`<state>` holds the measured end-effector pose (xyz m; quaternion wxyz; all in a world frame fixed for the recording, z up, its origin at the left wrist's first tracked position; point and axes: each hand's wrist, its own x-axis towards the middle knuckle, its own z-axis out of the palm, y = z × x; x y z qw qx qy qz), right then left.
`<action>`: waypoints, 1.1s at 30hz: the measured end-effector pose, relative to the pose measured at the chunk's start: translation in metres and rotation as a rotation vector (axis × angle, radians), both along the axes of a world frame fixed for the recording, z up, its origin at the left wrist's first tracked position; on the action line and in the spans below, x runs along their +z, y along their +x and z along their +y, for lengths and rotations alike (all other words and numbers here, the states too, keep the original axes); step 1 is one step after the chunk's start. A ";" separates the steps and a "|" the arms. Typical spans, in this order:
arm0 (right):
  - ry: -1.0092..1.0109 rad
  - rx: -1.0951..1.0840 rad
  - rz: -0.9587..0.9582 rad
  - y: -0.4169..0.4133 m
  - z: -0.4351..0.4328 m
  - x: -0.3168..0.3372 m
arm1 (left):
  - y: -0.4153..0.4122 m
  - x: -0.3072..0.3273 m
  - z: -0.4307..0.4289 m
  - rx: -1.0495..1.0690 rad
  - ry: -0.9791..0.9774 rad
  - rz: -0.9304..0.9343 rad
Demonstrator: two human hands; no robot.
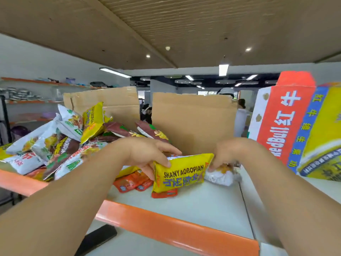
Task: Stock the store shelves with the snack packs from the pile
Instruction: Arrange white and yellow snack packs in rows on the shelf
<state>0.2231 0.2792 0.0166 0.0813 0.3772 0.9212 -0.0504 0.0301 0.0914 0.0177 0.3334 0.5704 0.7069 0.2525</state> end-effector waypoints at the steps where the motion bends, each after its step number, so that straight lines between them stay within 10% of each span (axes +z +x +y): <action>1: 0.030 -0.030 -0.009 0.008 0.000 0.001 | 0.004 0.000 0.011 -0.020 -0.002 0.010; 6: 0.044 -0.050 0.041 0.007 0.013 -0.014 | 0.030 0.019 0.051 0.023 0.163 0.863; 9: -0.001 -0.027 0.043 0.006 0.035 -0.027 | 0.050 0.016 0.060 0.025 0.292 1.050; 16: -0.112 -0.172 0.132 0.022 0.013 -0.008 | 0.066 -0.027 0.065 -0.212 0.045 0.731; 25: -0.570 -0.342 0.427 0.054 0.024 -0.012 | 0.035 -0.029 0.065 -0.163 0.206 0.500; 33: -0.227 -0.355 0.533 0.067 0.037 0.001 | 0.034 -0.037 0.077 -0.189 0.024 0.613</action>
